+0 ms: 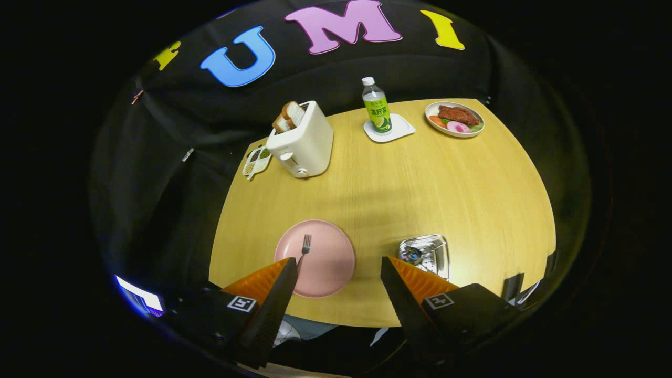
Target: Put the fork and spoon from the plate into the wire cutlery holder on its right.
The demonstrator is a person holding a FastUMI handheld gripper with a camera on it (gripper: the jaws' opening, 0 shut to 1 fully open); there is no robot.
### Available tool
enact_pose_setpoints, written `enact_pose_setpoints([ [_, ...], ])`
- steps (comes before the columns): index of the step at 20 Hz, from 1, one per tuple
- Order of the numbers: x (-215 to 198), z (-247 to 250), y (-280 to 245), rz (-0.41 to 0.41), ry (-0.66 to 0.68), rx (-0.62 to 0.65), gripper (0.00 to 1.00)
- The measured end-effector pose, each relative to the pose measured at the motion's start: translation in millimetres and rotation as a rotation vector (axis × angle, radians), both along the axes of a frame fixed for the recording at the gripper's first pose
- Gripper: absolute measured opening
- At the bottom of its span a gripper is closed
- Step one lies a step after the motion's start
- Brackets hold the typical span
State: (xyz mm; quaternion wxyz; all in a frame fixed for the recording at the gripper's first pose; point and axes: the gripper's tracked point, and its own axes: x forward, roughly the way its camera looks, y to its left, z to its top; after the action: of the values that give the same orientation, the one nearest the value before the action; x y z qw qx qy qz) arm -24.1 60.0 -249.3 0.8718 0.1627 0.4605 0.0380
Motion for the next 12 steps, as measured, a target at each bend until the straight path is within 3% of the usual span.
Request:
enact_pose_setpoints([
  [12, 0, -113, 109, 0.083, 0.223, -0.005, 0.98],
])
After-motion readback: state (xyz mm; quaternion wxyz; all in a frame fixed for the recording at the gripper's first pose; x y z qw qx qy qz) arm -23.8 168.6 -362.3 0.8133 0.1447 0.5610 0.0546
